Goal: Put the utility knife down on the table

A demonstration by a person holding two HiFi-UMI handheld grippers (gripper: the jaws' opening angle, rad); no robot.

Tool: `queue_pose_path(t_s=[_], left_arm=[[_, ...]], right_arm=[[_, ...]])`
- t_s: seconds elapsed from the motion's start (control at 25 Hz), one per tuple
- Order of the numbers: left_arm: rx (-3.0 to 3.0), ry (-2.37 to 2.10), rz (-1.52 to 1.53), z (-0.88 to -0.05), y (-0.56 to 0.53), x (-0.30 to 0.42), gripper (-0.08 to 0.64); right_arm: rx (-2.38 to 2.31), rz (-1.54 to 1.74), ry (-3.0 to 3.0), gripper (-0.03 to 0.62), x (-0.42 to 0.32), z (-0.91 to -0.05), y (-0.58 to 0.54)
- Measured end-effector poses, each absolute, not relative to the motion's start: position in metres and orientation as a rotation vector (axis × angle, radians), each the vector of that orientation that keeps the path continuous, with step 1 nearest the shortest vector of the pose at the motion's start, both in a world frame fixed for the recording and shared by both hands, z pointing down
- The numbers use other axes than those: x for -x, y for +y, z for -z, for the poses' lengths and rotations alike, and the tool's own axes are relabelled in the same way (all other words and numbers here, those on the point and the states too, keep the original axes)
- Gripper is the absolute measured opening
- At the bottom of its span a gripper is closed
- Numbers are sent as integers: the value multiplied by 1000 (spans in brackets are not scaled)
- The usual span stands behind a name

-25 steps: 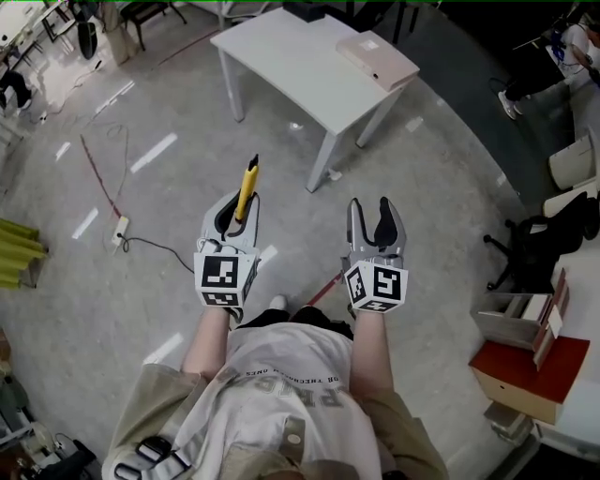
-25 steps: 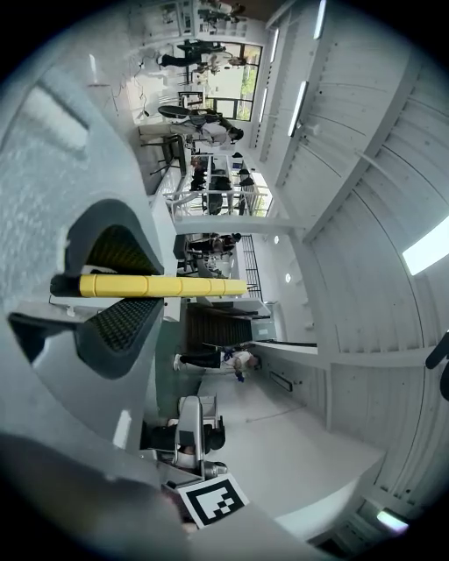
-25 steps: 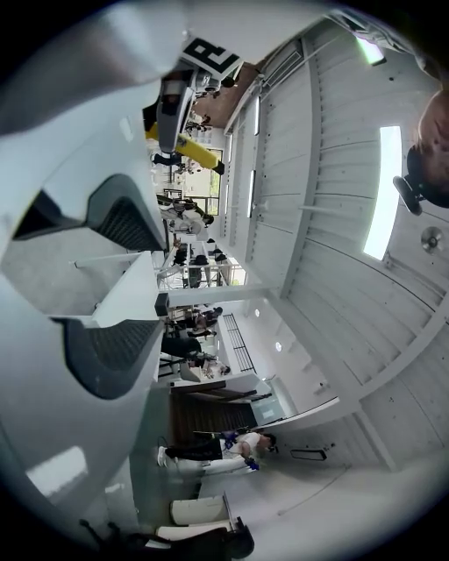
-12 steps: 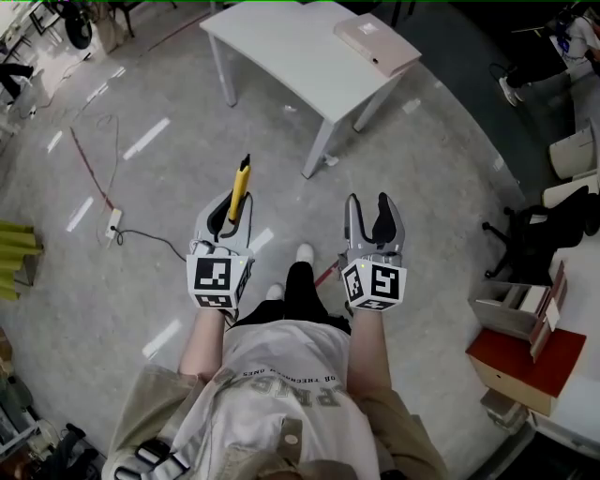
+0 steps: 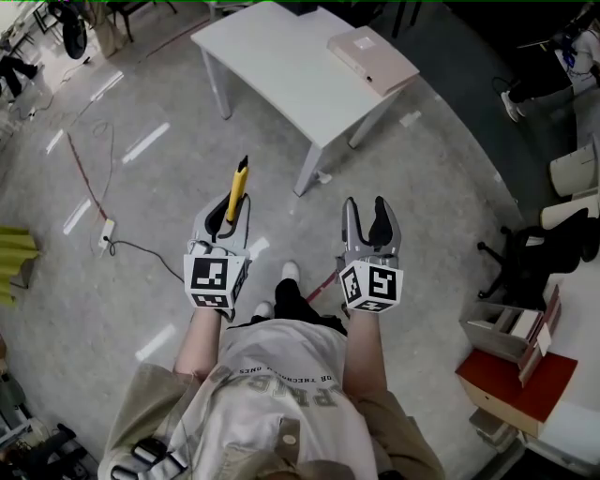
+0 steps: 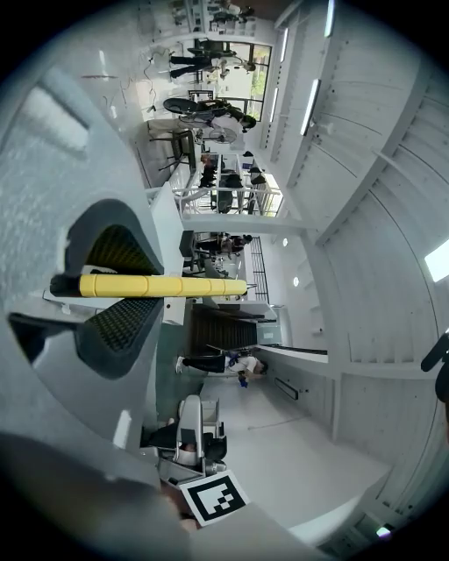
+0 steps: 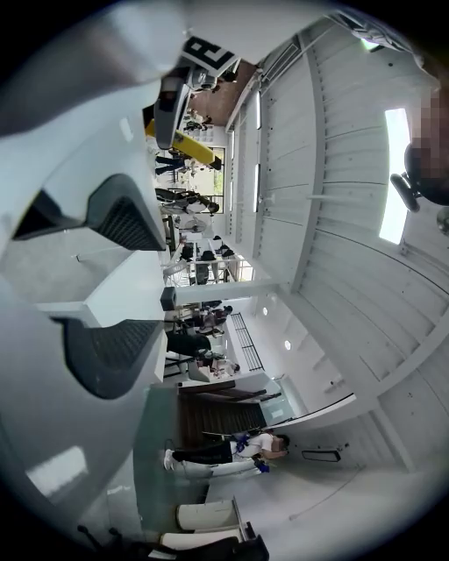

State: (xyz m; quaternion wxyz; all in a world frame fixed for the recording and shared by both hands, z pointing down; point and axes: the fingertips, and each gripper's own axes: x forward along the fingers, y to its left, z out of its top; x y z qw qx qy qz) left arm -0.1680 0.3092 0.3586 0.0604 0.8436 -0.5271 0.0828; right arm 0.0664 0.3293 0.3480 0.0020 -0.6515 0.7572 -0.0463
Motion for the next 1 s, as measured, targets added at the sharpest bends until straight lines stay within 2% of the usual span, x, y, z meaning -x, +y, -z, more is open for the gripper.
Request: queue_pose_path(t_s=[0.48,1.0], left_arm=[[-2491,-1703,-269,-351,227,128,83],[-2429,-1707,-331,-376,187,113,83]], right_arm=[[1930,137,2460,222,-112,-341,222],[1903,260,2504,222,-127,-374,171]])
